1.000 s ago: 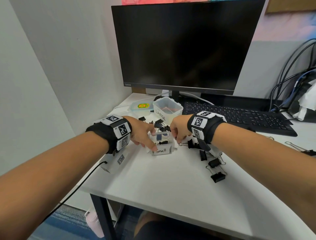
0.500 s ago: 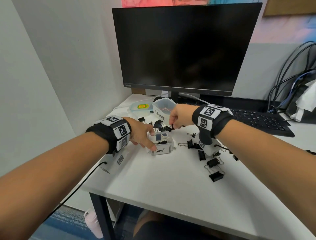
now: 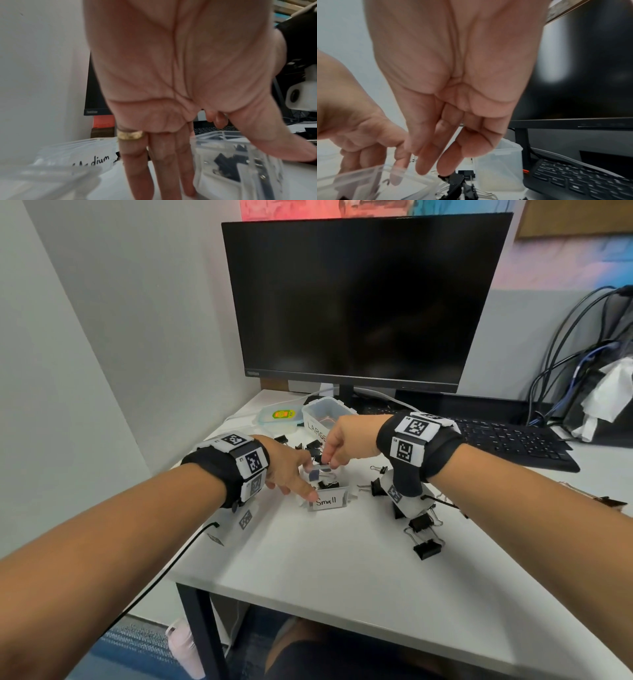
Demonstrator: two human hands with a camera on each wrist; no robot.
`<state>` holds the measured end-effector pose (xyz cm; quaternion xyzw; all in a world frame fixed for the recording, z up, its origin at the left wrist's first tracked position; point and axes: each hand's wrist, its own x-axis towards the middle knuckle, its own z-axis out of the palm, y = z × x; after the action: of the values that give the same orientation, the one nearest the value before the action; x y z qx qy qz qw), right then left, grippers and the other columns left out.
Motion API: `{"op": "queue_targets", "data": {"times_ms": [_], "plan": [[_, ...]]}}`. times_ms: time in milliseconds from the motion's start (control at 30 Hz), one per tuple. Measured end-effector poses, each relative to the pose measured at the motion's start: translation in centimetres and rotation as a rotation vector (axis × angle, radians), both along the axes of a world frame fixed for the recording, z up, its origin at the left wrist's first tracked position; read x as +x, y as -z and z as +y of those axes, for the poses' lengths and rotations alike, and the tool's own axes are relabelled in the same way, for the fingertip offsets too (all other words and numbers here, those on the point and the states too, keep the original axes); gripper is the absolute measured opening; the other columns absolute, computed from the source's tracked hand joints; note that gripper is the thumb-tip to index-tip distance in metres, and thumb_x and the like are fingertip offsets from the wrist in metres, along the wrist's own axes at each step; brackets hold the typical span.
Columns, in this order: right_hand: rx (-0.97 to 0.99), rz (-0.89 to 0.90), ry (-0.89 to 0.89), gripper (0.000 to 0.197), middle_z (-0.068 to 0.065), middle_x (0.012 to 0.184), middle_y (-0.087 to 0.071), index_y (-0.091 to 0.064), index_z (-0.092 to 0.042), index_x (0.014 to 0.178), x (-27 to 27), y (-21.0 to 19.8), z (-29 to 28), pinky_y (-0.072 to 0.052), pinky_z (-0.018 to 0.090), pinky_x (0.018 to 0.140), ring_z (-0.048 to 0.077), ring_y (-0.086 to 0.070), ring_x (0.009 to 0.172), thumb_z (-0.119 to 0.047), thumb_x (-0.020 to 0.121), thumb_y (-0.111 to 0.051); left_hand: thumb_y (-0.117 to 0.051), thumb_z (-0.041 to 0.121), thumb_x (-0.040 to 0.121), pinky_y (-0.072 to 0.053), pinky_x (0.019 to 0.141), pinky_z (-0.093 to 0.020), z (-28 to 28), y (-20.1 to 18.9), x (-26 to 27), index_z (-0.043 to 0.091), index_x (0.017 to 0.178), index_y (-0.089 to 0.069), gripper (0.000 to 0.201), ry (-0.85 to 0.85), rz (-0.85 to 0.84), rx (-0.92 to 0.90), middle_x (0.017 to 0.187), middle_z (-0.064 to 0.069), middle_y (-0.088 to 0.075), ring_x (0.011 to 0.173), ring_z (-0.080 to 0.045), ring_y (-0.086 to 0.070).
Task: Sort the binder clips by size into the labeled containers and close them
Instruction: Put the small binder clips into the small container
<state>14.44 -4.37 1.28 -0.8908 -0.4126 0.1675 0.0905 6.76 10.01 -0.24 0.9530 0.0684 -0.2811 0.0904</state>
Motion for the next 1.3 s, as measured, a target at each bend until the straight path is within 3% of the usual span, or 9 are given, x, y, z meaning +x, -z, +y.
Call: {"op": "queue_targets", "data": {"times_ms": [133, 267, 433, 567, 800, 967, 1133, 1233, 1300], "plan": [[-0.002, -0.011, 0.076, 0.023, 0.004, 0.104, -0.072, -0.071, -0.017, 0.111, 1.3, -0.2, -1.6, -0.048, 0.017, 0.067, 0.01, -0.062, 0.087, -0.015, 0.09, -0.062, -0.069, 0.073, 0.058, -0.052, 0.093, -0.035, -0.3, 0.1, 0.3, 0.035, 0.117, -0.039, 0.076, 0.011, 0.016, 0.024, 0.111, -0.003, -0.068, 0.102, -0.017, -0.065], [-0.08, -0.056, 0.177, 0.023, 0.004, 0.105, -0.072, -0.07, -0.013, 0.11, 3.0, 0.5, -3.3, -0.05, 0.018, 0.066, 0.01, -0.063, 0.084, -0.01, 0.091, -0.059, -0.067, 0.068, 0.068, -0.05, 0.084, -0.03, -0.6, 0.1, 0.6, 0.036, 0.115, -0.041, 0.062, 0.035, 0.022, 0.034, 0.109, -0.003, -0.069, 0.092, -0.015, -0.067], [-0.232, -0.146, 0.229, 0.024, 0.004, 0.095, -0.072, -0.072, -0.012, 0.11, 4.3, 2.0, -4.5, -0.052, 0.021, 0.07, 0.01, -0.061, 0.071, -0.009, 0.091, -0.058, -0.064, 0.065, 0.075, -0.051, 0.093, -0.033, -1.4, 0.0, 0.9, 0.037, 0.122, -0.035, 0.062, 0.051, 0.023, 0.052, 0.113, 0.001, -0.066, 0.097, -0.015, -0.069], [-0.345, -0.204, 0.187, 0.029, 0.006, 0.112, -0.07, -0.068, -0.012, 0.117, 4.6, 2.4, -4.6, -0.051, 0.024, 0.084, 0.012, -0.057, 0.082, -0.007, 0.09, -0.059, -0.062, 0.064, 0.077, -0.05, 0.096, -0.035, -1.7, -0.2, 1.1, 0.035, 0.133, -0.031, 0.07, 0.062, 0.024, 0.068, 0.119, 0.002, -0.064, 0.096, -0.015, -0.07], [-0.391, -0.214, 0.14, 0.03, 0.01, 0.111, -0.07, -0.069, -0.006, 0.115, 4.7, 3.0, -3.8, -0.038, 0.014, 0.051, 0.011, -0.049, 0.058, -0.014, 0.087, -0.064, -0.064, 0.056, 0.081, -0.049, 0.098, -0.036, -1.8, -0.2, 1.5, 0.032, 0.133, -0.037, 0.063, 0.03, 0.055, 0.026, 0.103, 0.005, -0.063, 0.1, -0.018, -0.068], [-0.423, -0.245, 0.112, 0.025, 0.004, 0.083, -0.062, -0.072, -0.003, 0.106, 4.7, 3.1, -3.3, -0.038, 0.014, 0.05, 0.005, -0.045, 0.049, -0.015, 0.085, -0.068, -0.067, 0.051, 0.081, -0.049, 0.099, -0.037, -1.7, -0.2, 1.9, 0.029, 0.127, -0.042, 0.056, 0.015, 0.095, -0.007, 0.103, 0.003, -0.062, 0.102, -0.021, -0.068], [-0.453, -0.259, 0.097, 0.03, 0.009, 0.107, -0.07, -0.07, -0.005, 0.108, 4.5, 2.7, -2.8, -0.043, 0.017, 0.054, 0.013, -0.052, 0.058, -0.015, 0.08, -0.074, -0.069, 0.05, 0.08, -0.048, 0.1, -0.038, -1.6, -0.2, 2.2, 0.028, 0.125, -0.044, 0.056, 0.012, 0.115, -0.016, 0.117, -0.001, -0.062, 0.103, -0.022, -0.068], [-0.456, -0.261, 0.116, 0.031, 0.009, 0.108, -0.07, -0.068, -0.006, 0.108, 4.7, 2.9, -2.7, -0.051, 0.026, 0.067, 0.017, -0.057, 0.076, -0.014, 0.079, -0.074, -0.07, 0.049, 0.08, -0.048, 0.1, -0.038, -1.6, -0.1, 2.3, 0.027, 0.125, -0.045, 0.056, 0.01, 0.107, -0.018, 0.105, 0.002, -0.063, 0.103, -0.022, -0.068], [-0.425, -0.241, 0.137, 0.027, 0.01, 0.103, -0.071, -0.068, -0.004, 0.107, 4.8, 2.8, -2.9, -0.052, 0.026, 0.063, 0.017, -0.057, 0.069, -0.012, 0.081, -0.071, -0.07, 0.048, 0.08, -0.048, 0.1, -0.037, -1.6, -0.2, 2.3, 0.027, 0.124, -0.046, 0.054, 0.009, 0.1, -0.018, 0.094, 0.006, -0.063, 0.103, -0.022, -0.068]]}}
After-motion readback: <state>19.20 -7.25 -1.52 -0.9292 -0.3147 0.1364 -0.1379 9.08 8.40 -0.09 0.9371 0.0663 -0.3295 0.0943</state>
